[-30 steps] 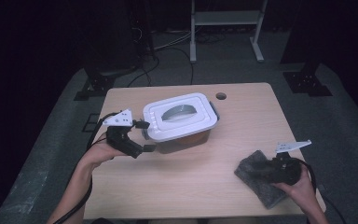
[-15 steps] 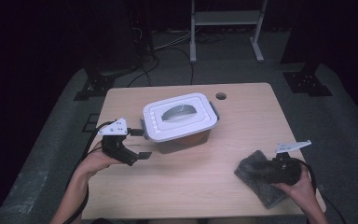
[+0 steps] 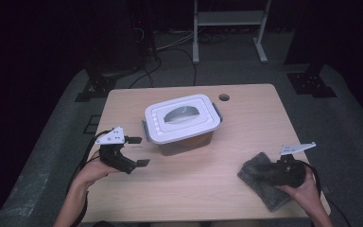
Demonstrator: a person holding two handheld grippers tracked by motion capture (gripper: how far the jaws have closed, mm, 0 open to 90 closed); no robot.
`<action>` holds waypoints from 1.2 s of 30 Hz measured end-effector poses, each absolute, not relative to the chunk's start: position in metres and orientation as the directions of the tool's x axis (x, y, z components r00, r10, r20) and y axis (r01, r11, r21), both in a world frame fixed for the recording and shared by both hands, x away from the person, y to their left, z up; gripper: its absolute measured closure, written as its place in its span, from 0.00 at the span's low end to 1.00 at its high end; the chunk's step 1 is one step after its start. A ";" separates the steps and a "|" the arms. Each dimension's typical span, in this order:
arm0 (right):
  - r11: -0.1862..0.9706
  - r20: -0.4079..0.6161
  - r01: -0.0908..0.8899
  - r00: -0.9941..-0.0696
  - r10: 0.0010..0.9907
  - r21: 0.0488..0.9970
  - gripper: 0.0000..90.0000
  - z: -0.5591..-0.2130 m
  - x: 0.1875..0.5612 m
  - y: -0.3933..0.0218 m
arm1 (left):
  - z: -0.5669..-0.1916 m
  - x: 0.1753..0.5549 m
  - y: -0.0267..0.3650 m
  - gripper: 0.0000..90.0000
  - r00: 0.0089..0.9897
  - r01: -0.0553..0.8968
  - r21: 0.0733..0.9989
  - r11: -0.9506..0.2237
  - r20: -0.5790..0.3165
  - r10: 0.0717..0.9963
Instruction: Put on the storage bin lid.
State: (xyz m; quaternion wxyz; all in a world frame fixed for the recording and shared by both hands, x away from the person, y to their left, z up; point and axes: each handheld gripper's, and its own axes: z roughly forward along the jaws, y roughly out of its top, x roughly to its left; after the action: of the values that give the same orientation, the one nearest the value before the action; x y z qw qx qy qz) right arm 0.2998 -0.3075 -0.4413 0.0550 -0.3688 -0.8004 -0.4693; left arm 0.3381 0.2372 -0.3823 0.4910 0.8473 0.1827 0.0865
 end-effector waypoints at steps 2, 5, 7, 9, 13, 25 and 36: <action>0.287 0.436 0.644 -0.720 0.540 0.709 0.37 -0.442 0.300 -0.308 | -0.385 0.337 0.238 0.10 0.915 0.231 0.865 -0.446 -0.037 0.401; 0.286 0.437 0.646 -0.718 0.542 0.708 0.37 -0.442 0.300 -0.308 | -0.387 0.337 0.239 0.10 0.915 0.233 0.862 -0.451 -0.037 0.402; 0.286 0.437 0.646 -0.718 0.542 0.707 0.37 -0.443 0.300 -0.308 | -0.391 0.336 0.240 0.10 0.913 0.238 0.862 -0.447 -0.041 0.407; 0.286 0.437 0.647 -0.718 0.543 0.707 0.37 -0.443 0.300 -0.308 | -0.392 0.335 0.241 0.10 0.912 0.239 0.862 -0.447 -0.042 0.407; 0.286 0.437 0.647 -0.717 0.543 0.707 0.37 -0.443 0.300 -0.309 | -0.397 0.333 0.242 0.10 0.908 0.249 0.859 -0.447 -0.047 0.415; 0.284 0.437 0.648 -0.716 0.545 0.707 0.37 -0.443 0.299 -0.310 | -0.411 0.326 0.251 0.10 0.898 0.266 0.848 -0.457 -0.046 0.437; 0.283 0.437 0.649 -0.714 0.547 0.706 0.37 -0.443 0.298 -0.311 | -0.423 0.318 0.258 0.10 0.886 0.279 0.844 -0.459 -0.043 0.461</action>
State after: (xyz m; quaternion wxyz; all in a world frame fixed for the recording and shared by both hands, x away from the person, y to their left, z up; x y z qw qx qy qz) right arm 0.2978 -0.3106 -0.4434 0.0545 -0.3741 -0.7991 -0.4674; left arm 0.3182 0.2578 -0.4232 0.4723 0.8485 0.2181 0.0963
